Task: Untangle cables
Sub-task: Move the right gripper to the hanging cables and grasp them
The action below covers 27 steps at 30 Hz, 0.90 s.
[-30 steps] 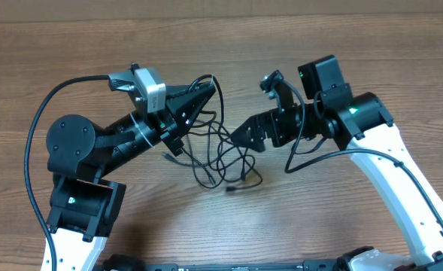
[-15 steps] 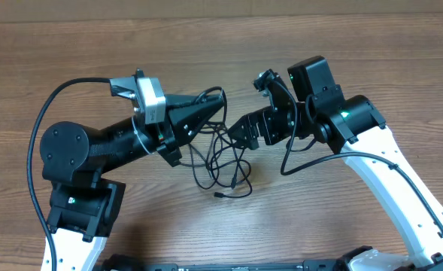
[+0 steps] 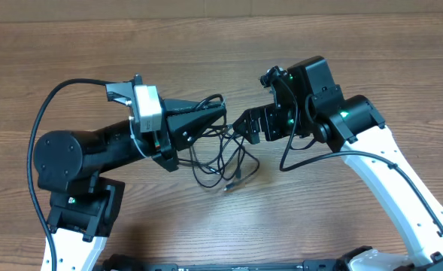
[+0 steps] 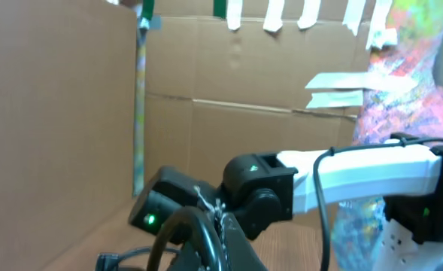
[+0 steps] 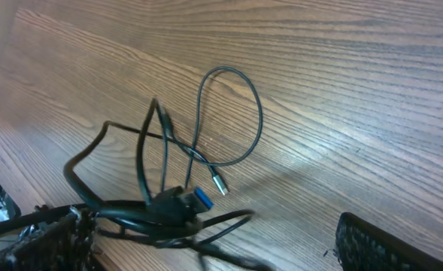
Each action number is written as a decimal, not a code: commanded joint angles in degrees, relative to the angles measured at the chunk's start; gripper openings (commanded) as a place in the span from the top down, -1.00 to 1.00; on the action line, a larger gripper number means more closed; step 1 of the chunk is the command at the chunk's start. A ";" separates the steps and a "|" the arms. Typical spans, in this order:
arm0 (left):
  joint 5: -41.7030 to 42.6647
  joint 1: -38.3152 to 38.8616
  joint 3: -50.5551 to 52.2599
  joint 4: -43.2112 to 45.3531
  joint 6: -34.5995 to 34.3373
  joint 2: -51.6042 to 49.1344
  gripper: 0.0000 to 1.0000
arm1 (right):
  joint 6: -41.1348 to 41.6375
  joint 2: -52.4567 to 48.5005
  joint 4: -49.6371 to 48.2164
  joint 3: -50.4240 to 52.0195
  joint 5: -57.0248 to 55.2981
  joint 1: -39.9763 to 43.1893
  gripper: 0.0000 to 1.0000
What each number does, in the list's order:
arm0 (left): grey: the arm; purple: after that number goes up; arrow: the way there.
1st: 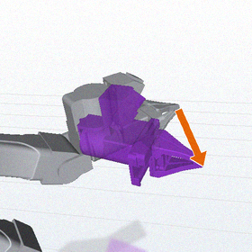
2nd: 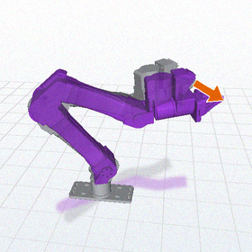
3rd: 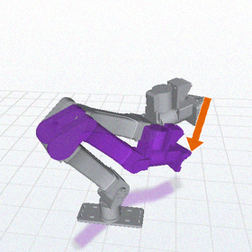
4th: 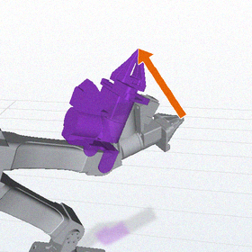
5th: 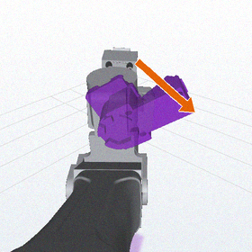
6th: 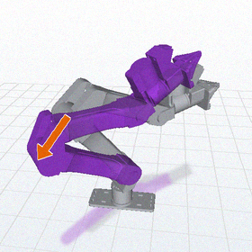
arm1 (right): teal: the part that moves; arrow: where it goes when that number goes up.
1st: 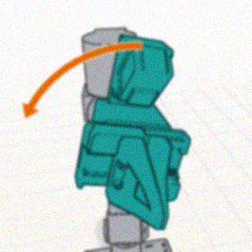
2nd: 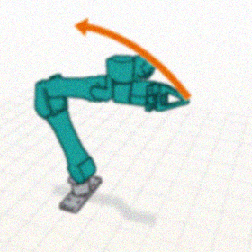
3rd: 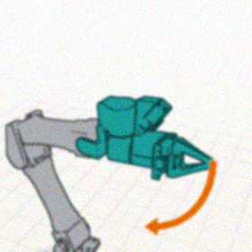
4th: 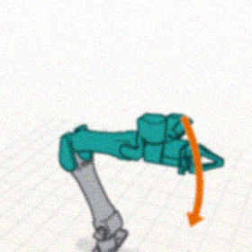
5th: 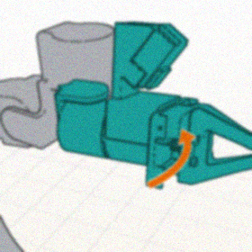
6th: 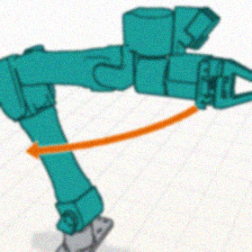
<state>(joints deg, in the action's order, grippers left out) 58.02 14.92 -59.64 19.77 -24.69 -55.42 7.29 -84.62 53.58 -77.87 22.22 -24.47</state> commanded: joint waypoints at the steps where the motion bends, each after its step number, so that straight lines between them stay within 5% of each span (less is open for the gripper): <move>1: 0.59 0.13 -1.36 1.44 -2.91 0.35 0.92 | 0.20 -1.31 -0.48 0.68 -1.18 -0.02 -1.00; 27: 3.10 0.11 -1.33 10.03 -6.62 0.17 0.92 | 0.20 -1.46 1.88 0.68 -1.14 -0.02 -1.00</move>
<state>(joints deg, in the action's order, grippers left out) 60.66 14.92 -59.66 29.58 -30.59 -55.42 7.44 -85.93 55.37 -77.76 21.58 -24.45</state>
